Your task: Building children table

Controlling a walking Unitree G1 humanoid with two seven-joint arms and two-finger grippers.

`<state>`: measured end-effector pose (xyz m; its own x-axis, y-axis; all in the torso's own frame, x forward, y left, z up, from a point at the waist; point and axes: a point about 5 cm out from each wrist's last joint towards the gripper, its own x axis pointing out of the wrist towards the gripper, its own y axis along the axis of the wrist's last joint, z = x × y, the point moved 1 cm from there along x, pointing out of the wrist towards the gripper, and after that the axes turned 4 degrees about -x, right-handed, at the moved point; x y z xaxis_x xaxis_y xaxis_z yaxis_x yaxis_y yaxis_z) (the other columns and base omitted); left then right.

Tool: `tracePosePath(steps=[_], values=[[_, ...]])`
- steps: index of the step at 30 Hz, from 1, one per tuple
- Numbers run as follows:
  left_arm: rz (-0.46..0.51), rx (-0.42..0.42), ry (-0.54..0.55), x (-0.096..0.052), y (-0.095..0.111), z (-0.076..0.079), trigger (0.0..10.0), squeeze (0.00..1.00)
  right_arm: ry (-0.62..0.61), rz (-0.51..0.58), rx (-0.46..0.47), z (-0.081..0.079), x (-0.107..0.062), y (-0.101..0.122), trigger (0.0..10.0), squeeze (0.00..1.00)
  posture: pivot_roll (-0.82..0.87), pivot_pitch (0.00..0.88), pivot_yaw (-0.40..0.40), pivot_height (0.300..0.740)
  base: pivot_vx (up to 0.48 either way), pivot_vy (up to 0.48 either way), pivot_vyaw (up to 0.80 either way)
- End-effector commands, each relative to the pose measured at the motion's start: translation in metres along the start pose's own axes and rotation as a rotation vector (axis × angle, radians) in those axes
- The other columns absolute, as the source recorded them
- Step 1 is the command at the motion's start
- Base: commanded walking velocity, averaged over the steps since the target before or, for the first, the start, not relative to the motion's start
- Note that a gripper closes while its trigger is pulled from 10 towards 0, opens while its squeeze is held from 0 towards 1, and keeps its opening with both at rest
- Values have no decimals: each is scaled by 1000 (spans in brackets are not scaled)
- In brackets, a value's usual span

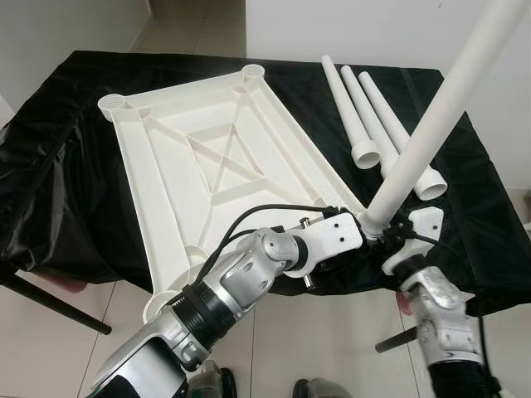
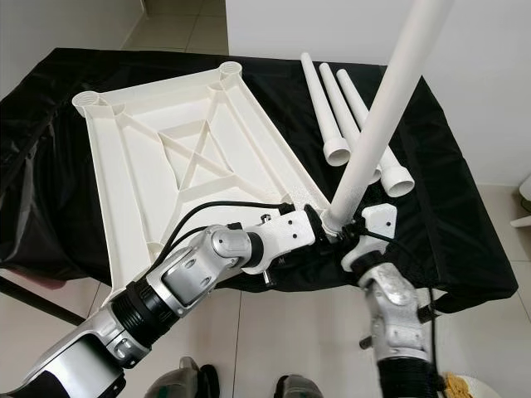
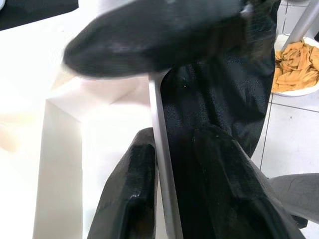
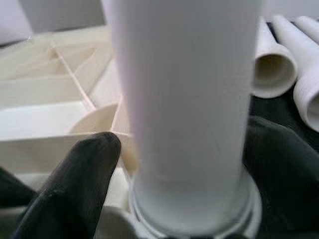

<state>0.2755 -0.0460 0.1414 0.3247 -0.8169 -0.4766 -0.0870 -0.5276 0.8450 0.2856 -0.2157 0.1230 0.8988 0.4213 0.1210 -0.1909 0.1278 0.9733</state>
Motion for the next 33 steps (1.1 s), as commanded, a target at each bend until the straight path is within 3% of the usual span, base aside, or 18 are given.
tracePosePath(steps=[1, 5, 19, 20, 21, 33], values=[[-2, 7, -68, 3, 0, 8, 10000, 0, 20, -21, 2, 6, -5, -7, 10000, 0, -71, 90, 44, 740, 0, 0, 0], [-1, 9, -71, 3, 0, 8, 10000, 0, 70, -39, 6, 15, -7, -10, 10000, 0, -72, 89, 51, 740, 0, 0, 0], [-5, 16, -74, 2, 0, 8, 10000, 0, 156, -86, 34, 21, -9, -23, 10000, 0, -65, 87, 59, 740, 0, 0, 0], [-5, 15, -74, 2, 0, 8, 10000, 0, 156, -86, 38, 22, -9, -24, 9686, 0, -66, 88, 59, 740, 0, 0, 0], [-5, 15, -75, 2, 0, 8, 10000, 0, 158, -79, 51, 23, -10, -24, 0, 0, -67, 89, 58, 740, 0, 0, 0], [-5, 16, -81, 3, 0, 10, 10000, 0, 122, -68, 74, 26, -9, -25, 0, 0, -69, 84, 54, 740, 0, 0, 0]])
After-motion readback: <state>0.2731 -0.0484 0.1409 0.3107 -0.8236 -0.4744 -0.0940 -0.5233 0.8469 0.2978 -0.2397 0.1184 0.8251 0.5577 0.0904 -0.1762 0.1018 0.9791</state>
